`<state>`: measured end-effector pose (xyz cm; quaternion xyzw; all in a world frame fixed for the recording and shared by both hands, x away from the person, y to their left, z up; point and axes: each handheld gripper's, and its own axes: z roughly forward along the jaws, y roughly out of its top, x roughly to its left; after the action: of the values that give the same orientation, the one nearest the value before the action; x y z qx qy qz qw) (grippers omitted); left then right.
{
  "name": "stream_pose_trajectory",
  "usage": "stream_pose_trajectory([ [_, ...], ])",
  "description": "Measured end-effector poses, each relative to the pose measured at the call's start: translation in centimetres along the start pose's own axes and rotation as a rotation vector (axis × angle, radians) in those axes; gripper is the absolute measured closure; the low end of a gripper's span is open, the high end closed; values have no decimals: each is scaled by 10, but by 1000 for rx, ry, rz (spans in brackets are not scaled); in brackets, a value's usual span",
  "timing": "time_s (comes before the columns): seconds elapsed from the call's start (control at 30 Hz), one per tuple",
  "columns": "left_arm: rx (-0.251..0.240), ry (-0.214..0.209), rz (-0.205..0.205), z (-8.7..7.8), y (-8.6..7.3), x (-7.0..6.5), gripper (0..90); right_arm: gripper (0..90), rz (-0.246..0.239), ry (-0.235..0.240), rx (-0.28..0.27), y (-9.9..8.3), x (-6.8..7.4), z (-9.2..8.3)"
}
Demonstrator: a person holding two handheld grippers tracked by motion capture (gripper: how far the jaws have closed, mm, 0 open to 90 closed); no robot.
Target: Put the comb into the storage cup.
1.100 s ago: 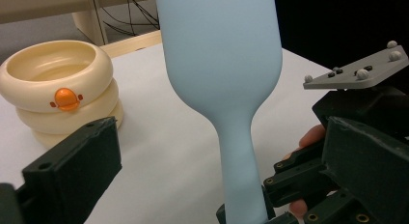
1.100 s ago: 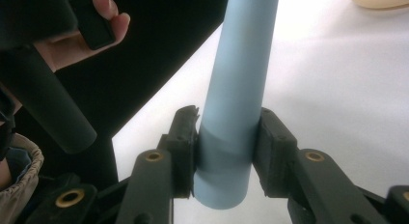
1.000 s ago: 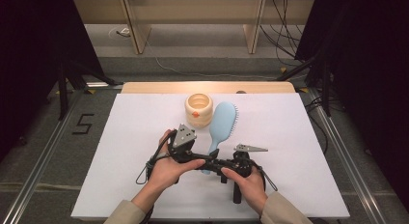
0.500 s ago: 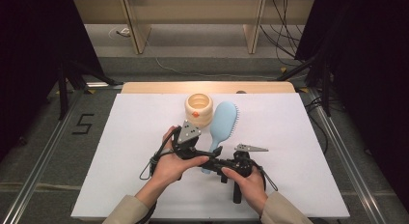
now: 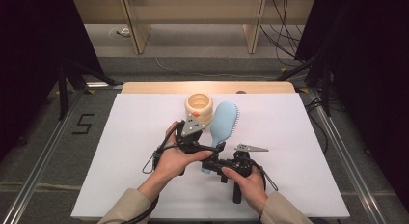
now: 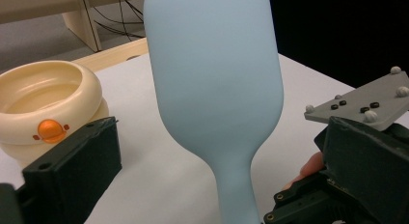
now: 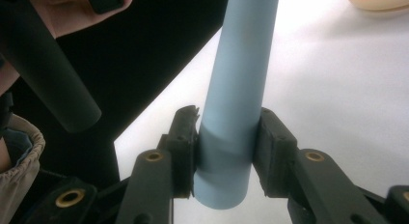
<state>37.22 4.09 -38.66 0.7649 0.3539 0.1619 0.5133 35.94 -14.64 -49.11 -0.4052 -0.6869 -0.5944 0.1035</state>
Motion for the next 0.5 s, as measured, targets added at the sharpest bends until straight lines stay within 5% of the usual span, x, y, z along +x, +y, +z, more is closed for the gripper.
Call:
stream_pose_trajectory([
  [0.5,5,-15,-9,8,11,2,0,646,5,3,-3,0,0,0],
])
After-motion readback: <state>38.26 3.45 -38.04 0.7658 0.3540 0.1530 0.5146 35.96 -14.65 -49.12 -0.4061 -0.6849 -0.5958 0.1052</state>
